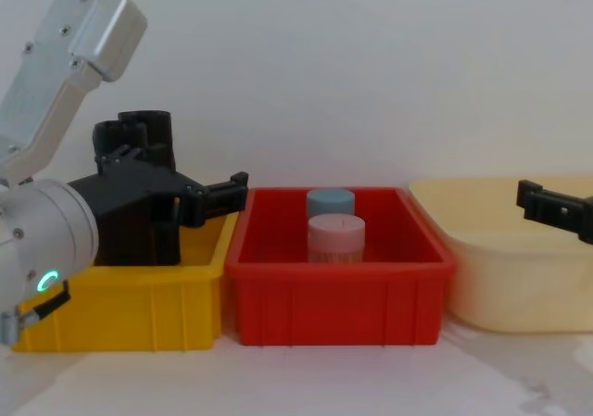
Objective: Pick up the garbage bag with the one hand and transfer it to the other hand.
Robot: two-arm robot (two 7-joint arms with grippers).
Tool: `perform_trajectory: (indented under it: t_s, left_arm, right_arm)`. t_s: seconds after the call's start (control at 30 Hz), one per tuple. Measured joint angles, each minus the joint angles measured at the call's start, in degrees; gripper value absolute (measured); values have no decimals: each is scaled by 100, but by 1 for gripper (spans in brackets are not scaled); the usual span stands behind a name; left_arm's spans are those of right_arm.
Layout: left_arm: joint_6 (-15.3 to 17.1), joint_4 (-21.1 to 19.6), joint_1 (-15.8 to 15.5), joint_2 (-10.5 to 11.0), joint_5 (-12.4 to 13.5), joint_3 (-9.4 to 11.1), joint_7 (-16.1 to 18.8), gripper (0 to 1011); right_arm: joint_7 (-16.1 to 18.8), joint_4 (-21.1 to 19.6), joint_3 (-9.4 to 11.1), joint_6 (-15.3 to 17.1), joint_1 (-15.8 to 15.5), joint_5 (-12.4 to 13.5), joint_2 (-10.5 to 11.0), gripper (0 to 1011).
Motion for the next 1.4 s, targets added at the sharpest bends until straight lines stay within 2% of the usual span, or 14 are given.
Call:
perform_trajectory:
  t_s: [1.13, 1.4]
  left_arm:
    - [0, 0, 0, 0, 0, 0, 0, 1001]
    - [0, 0, 0, 0, 0, 0, 0, 1001]
  right_arm:
    - [1, 0, 4, 0, -5, 0, 2, 999]
    - [150, -78, 59, -24, -101, 29, 109, 999]
